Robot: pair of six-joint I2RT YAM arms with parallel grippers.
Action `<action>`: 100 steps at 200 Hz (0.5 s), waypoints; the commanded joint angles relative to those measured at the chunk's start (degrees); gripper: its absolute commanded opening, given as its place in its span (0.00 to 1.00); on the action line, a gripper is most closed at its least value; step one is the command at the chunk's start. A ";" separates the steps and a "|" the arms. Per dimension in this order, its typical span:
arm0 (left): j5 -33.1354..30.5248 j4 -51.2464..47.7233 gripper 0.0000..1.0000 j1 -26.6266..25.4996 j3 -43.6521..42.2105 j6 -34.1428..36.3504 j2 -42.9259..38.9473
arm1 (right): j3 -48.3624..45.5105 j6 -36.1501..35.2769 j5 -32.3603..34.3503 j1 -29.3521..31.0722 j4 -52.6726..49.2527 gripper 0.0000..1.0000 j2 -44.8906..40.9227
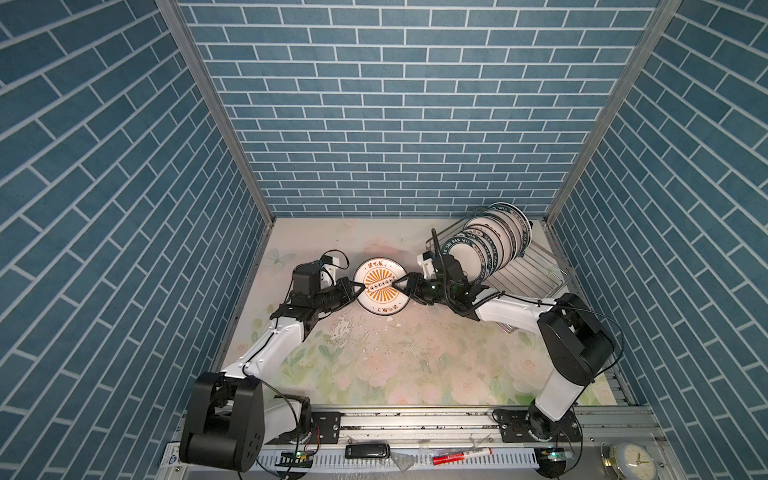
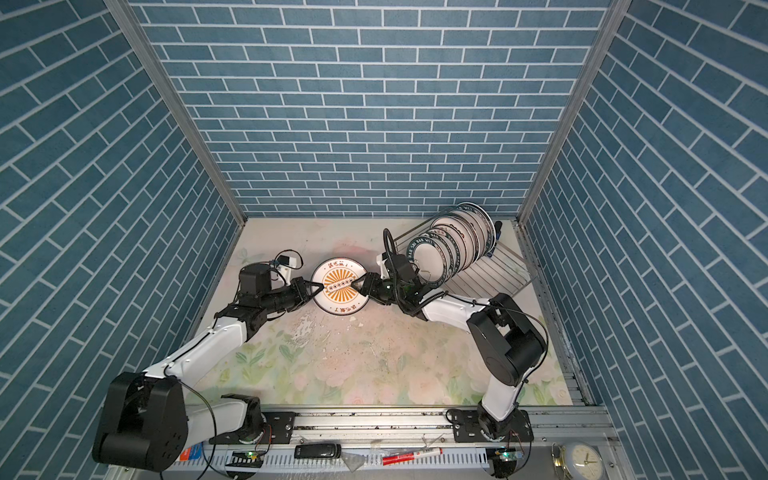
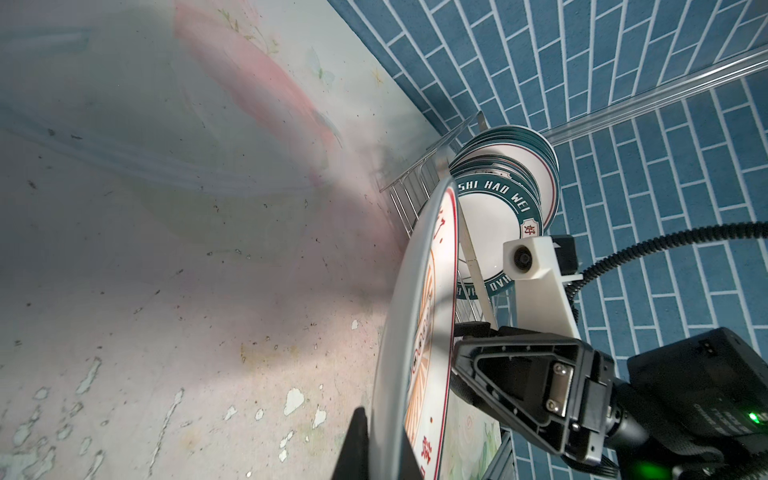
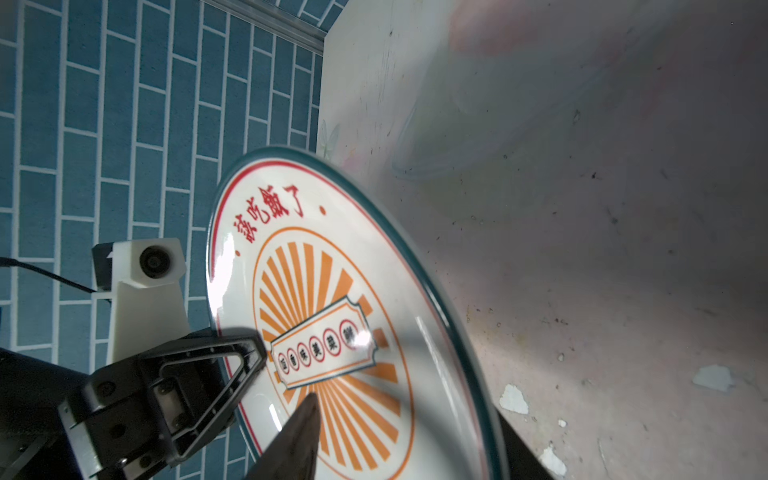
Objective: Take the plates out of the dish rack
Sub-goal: 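Grasp the sunburst plate rim with the left gripper and open the right gripper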
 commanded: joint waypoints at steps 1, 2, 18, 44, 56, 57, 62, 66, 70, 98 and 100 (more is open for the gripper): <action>-1.07 -2.78 0.00 1.09 1.14 1.13 -2.36 | 3.57 -4.94 3.21 -0.02 -6.64 0.61 -2.15; -1.08 -2.78 0.00 1.18 1.09 1.12 -2.47 | 3.61 -4.98 3.24 -0.05 -6.83 0.61 -2.15; -1.12 -3.36 0.00 2.56 0.69 1.13 -3.40 | 4.46 -6.08 3.96 -0.24 -9.21 0.66 -2.37; -0.57 -4.63 0.00 5.13 0.47 1.98 -3.80 | 9.97 -14.94 7.50 -0.24 -22.94 0.67 -4.16; -0.40 -5.47 0.00 6.82 0.51 2.56 -3.69 | 14.35 -20.83 10.23 -0.17 -32.37 0.67 -5.07; -0.39 -5.53 0.00 6.99 0.47 2.54 -3.71 | 14.50 -21.23 10.49 -0.16 -33.10 0.67 -5.14; -0.27 -5.63 0.00 7.77 0.38 2.60 -3.65 | 15.84 -23.20 11.71 -0.09 -36.01 0.68 -5.70; -0.13 -5.68 0.00 8.48 0.27 2.78 -3.62 | 16.65 -24.69 12.52 -0.09 -38.11 0.68 -6.31; -0.03 -5.69 0.00 9.21 0.11 2.91 -3.51 | 17.73 -26.06 13.61 -0.15 -40.63 0.68 -6.83; -1.08 -6.57 0.00 12.78 0.00 4.63 -2.12 | 21.44 -33.47 23.52 0.00 -53.56 0.70 -11.46; -1.23 -6.78 0.00 12.89 0.10 4.84 -1.94 | 21.42 -33.73 24.33 -0.05 -54.18 0.70 -11.95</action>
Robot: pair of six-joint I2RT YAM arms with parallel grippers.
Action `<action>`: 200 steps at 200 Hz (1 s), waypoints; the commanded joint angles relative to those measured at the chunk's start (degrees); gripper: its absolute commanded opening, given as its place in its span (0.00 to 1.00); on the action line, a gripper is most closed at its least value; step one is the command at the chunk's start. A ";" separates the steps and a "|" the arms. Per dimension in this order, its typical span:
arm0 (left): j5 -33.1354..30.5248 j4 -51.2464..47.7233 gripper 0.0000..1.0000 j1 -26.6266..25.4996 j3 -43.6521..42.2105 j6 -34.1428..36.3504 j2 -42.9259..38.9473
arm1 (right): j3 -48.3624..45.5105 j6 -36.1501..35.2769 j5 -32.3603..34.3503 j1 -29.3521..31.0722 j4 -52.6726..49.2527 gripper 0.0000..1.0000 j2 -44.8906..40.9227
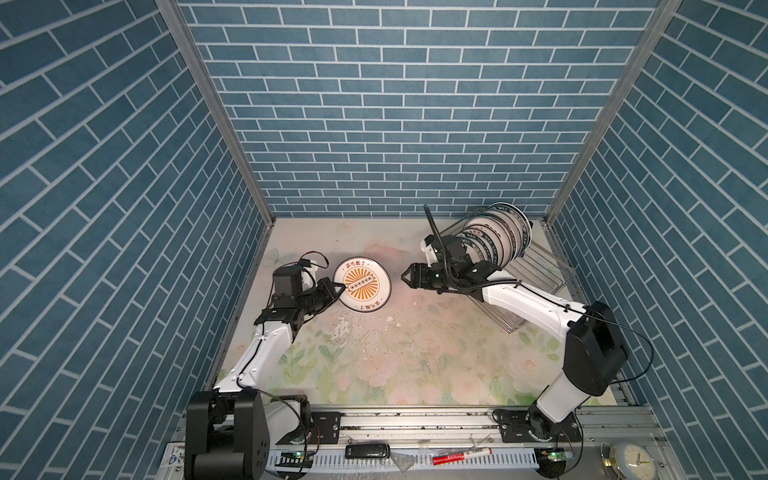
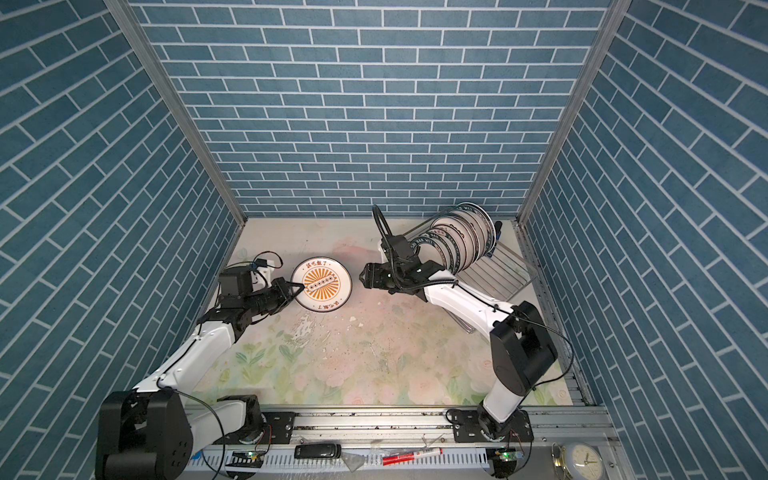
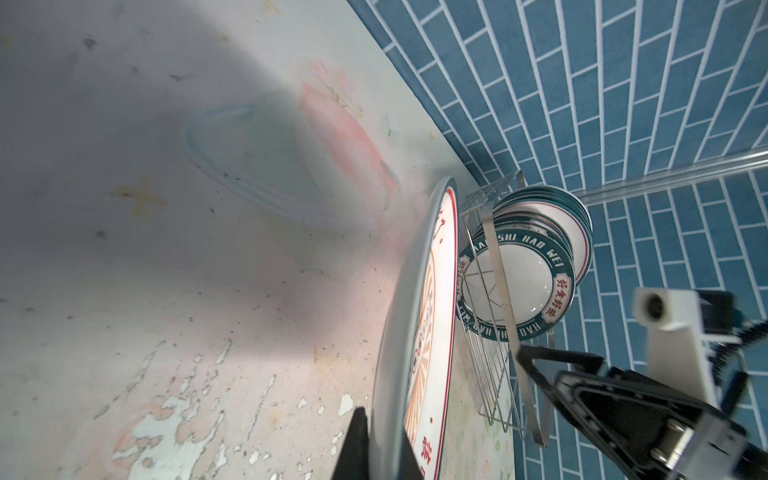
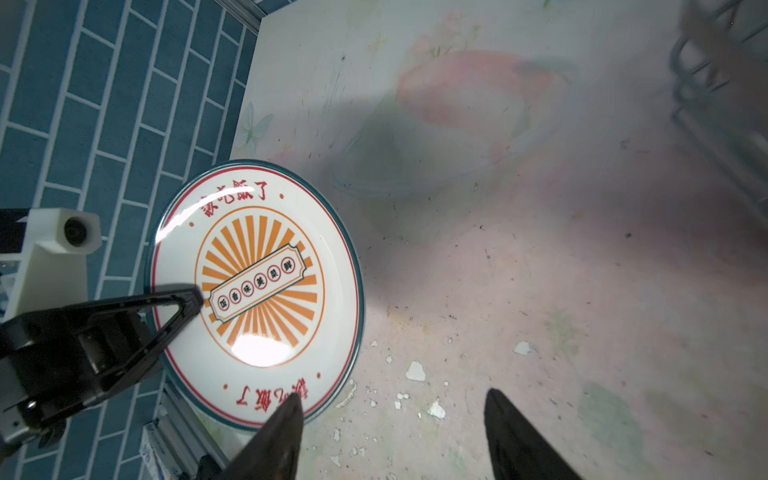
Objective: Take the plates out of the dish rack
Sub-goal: 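Grasp the sunburst plate rim with the left gripper and open the right gripper, then lower the sunburst plate onto the table with left gripper while right gripper returns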
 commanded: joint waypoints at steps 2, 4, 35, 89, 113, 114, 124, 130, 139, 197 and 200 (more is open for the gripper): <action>-0.55 -0.67 0.00 2.34 0.17 2.87 1.05 | 3.62 -11.00 11.69 0.05 -17.56 0.71 -6.14; -0.73 -0.88 0.00 2.48 0.30 3.10 1.26 | 3.57 -11.20 12.45 0.09 -18.03 0.73 -6.59; -4.20 -1.69 0.00 3.60 1.00 4.47 5.31 | -0.14 -12.28 22.62 -0.04 -21.94 0.99 -14.15; -6.69 -0.01 0.00 4.91 2.39 6.33 11.92 | -8.35 -11.29 28.15 -0.72 -21.67 0.99 -24.55; -7.66 -0.02 0.00 5.25 2.99 6.88 13.80 | -10.95 -10.74 28.14 -1.63 -21.66 0.99 -27.00; -7.71 -0.04 0.00 5.31 3.05 6.89 13.89 | -11.08 -10.74 28.11 -1.67 -21.67 0.99 -27.09; -7.50 0.15 0.00 5.76 3.19 7.05 14.40 | -12.12 -10.74 27.55 -2.01 -21.66 0.99 -27.67; -7.25 0.59 0.00 6.05 3.16 7.11 14.67 | -12.61 -10.74 27.15 -2.22 -21.67 0.99 -27.93; -7.19 1.01 0.00 6.37 3.05 6.92 15.03 | -13.34 -10.83 26.41 -2.50 -21.55 0.99 -28.07; -6.09 2.50 0.00 9.76 3.46 7.07 18.21 | -17.23 -13.00 21.15 -4.06 -16.84 0.99 -30.37; -6.14 2.53 0.00 10.18 3.46 7.07 18.47 | -17.48 -13.02 20.96 -4.23 -16.64 0.99 -30.69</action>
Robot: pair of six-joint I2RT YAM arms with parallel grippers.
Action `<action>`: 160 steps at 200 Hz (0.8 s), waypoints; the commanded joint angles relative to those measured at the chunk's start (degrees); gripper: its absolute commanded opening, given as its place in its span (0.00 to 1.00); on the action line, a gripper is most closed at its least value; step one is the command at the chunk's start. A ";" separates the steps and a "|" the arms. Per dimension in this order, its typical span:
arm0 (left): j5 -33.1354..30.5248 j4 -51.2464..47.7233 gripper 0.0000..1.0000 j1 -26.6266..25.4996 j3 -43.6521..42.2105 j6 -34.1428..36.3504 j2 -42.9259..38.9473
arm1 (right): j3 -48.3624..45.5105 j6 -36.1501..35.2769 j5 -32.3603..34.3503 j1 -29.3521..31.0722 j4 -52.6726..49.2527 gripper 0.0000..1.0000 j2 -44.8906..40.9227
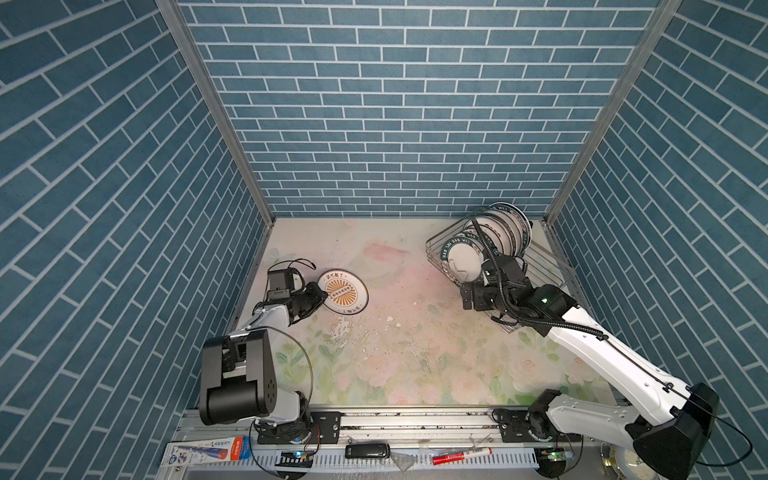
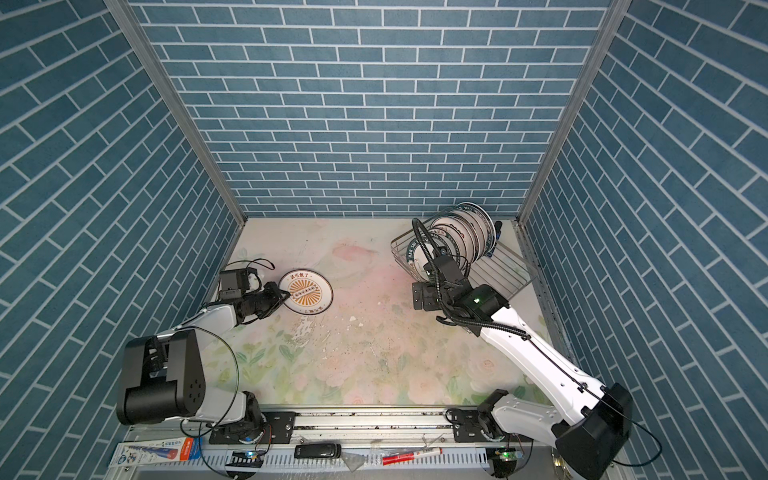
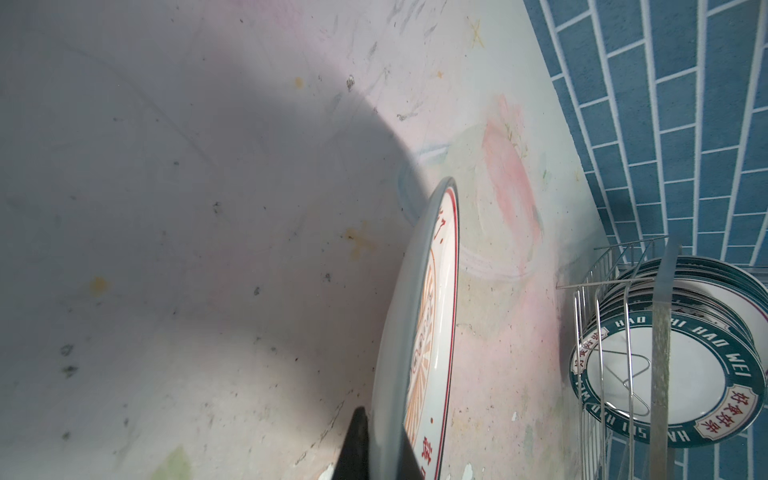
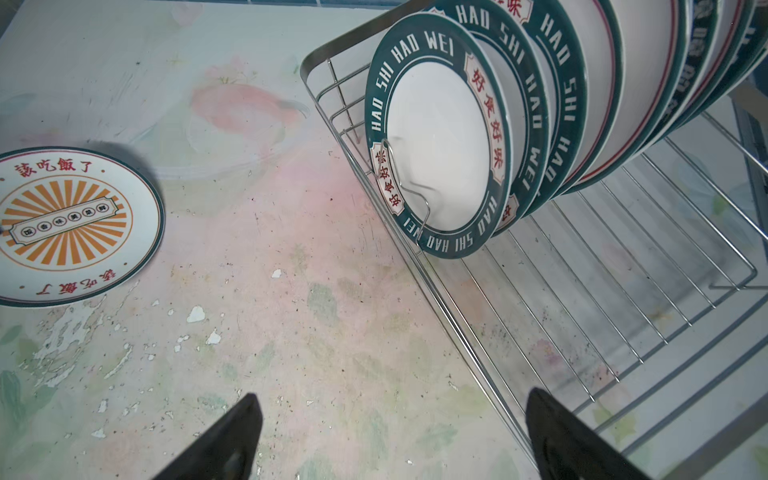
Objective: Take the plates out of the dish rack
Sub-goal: 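Lower the sunburst plate onto the table with left gripper while right gripper returns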
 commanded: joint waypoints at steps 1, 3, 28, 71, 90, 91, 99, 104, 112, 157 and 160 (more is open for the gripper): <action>0.33 1.43 0.00 2.80 1.27 1.15 1.64 | -2.86 -2.27 -3.13 -0.84 2.43 0.99 -3.00; 0.32 1.60 0.00 3.09 1.29 1.15 1.78 | -2.97 -2.24 -3.15 -0.82 2.45 0.99 -3.14; 1.69 3.81 0.00 5.12 2.90 0.48 4.58 | -3.49 -1.96 -1.54 -1.30 1.48 0.99 -3.70; 1.46 5.67 0.00 5.14 4.83 -0.57 10.72 | -7.66 -0.93 -0.62 -1.32 5.51 0.99 -7.71; 0.03 5.02 0.08 5.18 5.57 -1.10 12.49 | -7.95 -0.44 1.61 -1.40 4.55 0.99 -8.78; -0.14 4.91 0.08 5.14 5.57 -1.12 12.58 | -7.93 -0.40 1.73 -1.41 4.43 0.99 -8.78; -0.49 4.99 0.09 5.18 5.81 -1.12 13.21 | -7.79 0.10 3.19 -1.41 3.98 0.99 -9.06; -0.48 5.22 0.10 5.14 5.91 -1.08 13.69 | -7.75 0.27 3.59 -1.43 3.75 0.99 -9.14; -0.61 5.40 0.10 5.18 6.12 -1.00 14.34 | -7.84 0.70 4.27 -1.43 3.53 0.99 -9.29; -2.22 4.28 0.22 5.16 7.50 -0.52 16.73 | -9.15 1.16 5.54 -1.50 4.33 0.99 -8.26; -2.32 4.08 0.23 5.18 7.52 -0.38 16.83 | -9.18 1.19 5.81 -1.47 4.19 0.99 -8.11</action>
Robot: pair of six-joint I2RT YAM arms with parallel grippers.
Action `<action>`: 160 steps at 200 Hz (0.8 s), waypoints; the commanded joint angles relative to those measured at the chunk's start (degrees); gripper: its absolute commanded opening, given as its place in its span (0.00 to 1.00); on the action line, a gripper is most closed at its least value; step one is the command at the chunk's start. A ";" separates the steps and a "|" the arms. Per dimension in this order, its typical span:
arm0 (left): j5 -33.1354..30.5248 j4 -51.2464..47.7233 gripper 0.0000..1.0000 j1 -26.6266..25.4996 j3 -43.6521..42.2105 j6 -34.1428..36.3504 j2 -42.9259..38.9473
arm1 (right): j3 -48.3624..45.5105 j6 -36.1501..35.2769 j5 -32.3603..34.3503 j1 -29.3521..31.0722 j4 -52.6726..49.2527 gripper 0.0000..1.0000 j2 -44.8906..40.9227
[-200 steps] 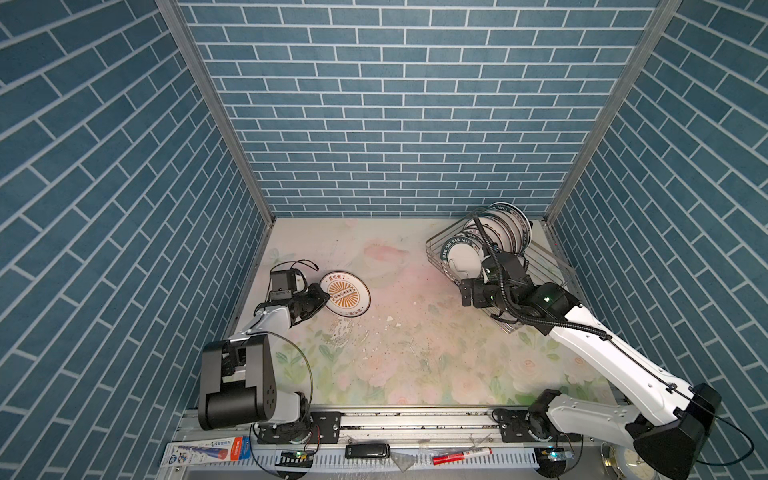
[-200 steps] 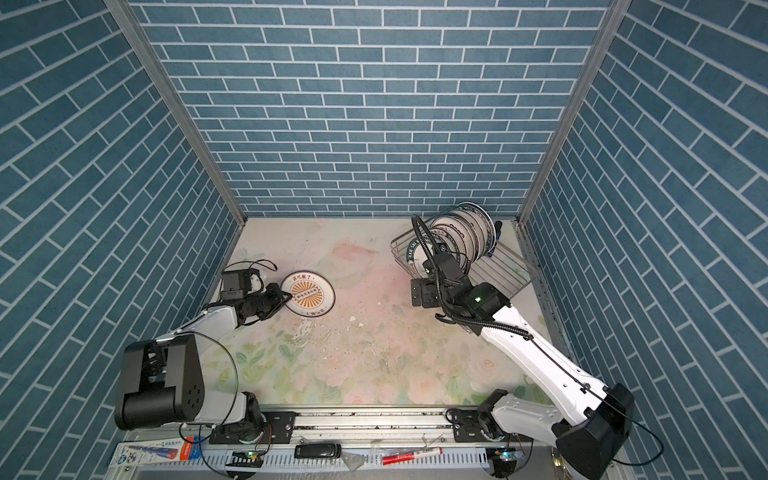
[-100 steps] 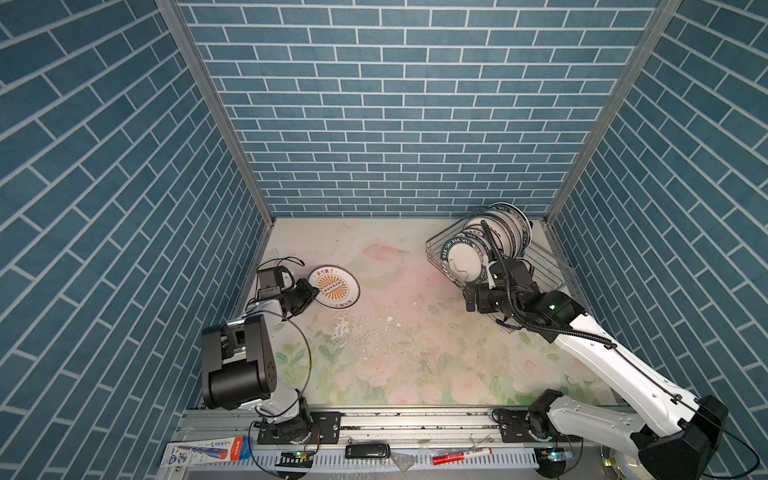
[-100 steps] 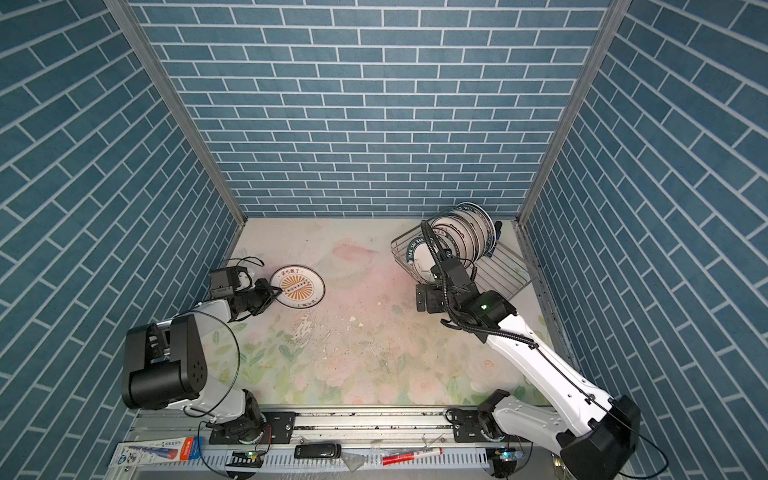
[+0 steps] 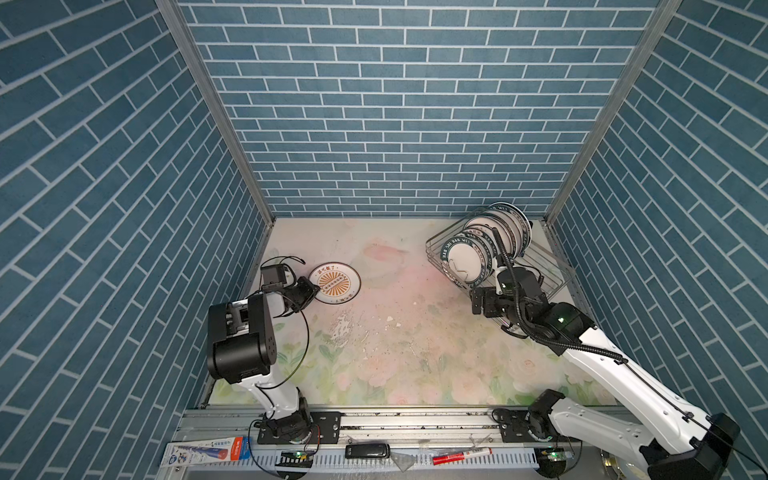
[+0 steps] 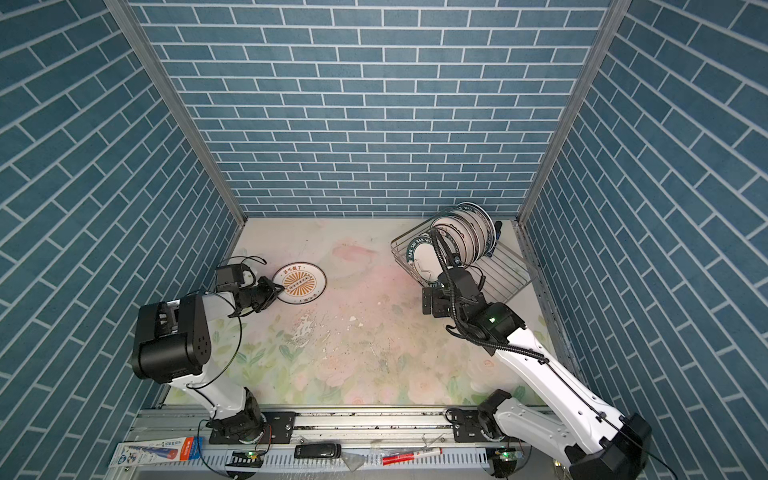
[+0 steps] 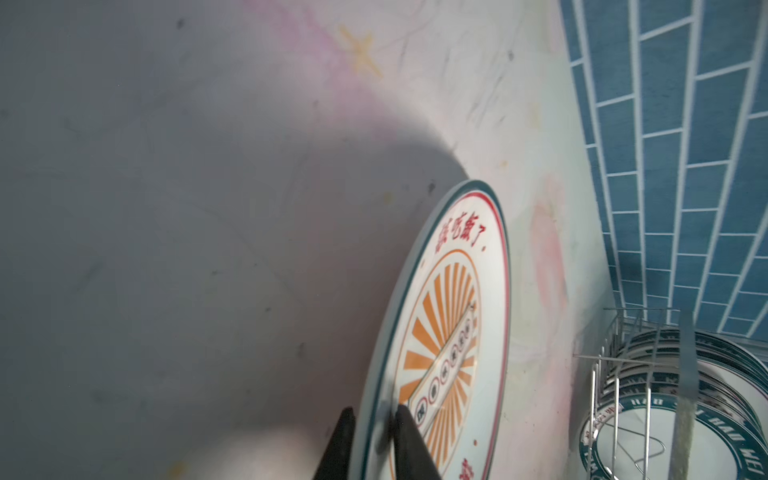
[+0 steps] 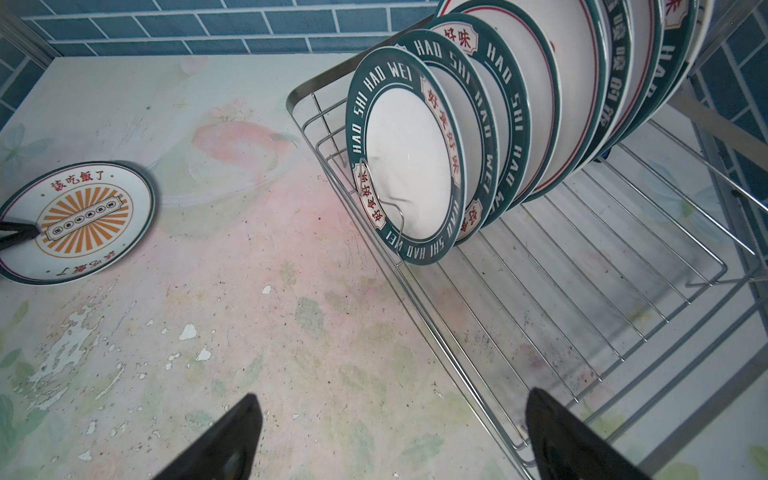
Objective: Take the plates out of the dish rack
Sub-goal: 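Lower the sunburst plate onto the table with left gripper while right gripper returns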
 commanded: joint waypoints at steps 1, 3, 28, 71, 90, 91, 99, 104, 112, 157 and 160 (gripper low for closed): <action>-3.29 -2.51 0.23 0.18 1.26 1.26 1.08 | -1.75 1.28 3.05 -0.31 -0.10 0.99 0.66; -3.35 -2.54 0.23 0.18 1.36 1.29 1.17 | -1.73 1.29 3.15 -0.30 -0.17 0.99 0.80; -3.49 -2.93 0.25 0.18 1.82 1.49 2.30 | -2.16 1.29 2.83 -0.29 0.05 0.99 1.92; -4.20 -4.23 0.39 0.12 2.58 2.23 2.82 | -3.39 0.79 4.50 -0.35 0.93 0.99 2.85; -5.05 -5.59 0.46 0.18 3.24 2.59 2.83 | -3.31 0.32 6.01 -0.54 0.17 0.99 3.50; -5.09 -5.65 0.47 0.18 3.24 2.64 2.85 | -3.31 0.32 6.05 -0.55 0.15 0.99 3.51; -5.48 -6.39 0.50 0.16 3.53 2.72 2.94 | -3.31 0.23 6.31 -0.55 -0.02 0.99 3.59; -5.78 -6.85 0.52 0.17 3.67 2.87 2.87 | -3.37 0.23 6.59 -0.62 -0.12 0.99 3.59; -6.45 -7.64 0.54 0.18 3.86 3.08 2.86 | -3.54 0.23 6.96 -0.64 -0.05 0.99 3.43; -9.94 -10.91 0.71 0.13 4.36 3.55 2.24 | -5.07 1.85 11.78 -1.24 0.74 0.99 2.05; -10.23 -11.29 0.72 0.16 4.38 3.56 2.10 | -4.99 1.90 12.05 -1.32 0.66 0.99 2.08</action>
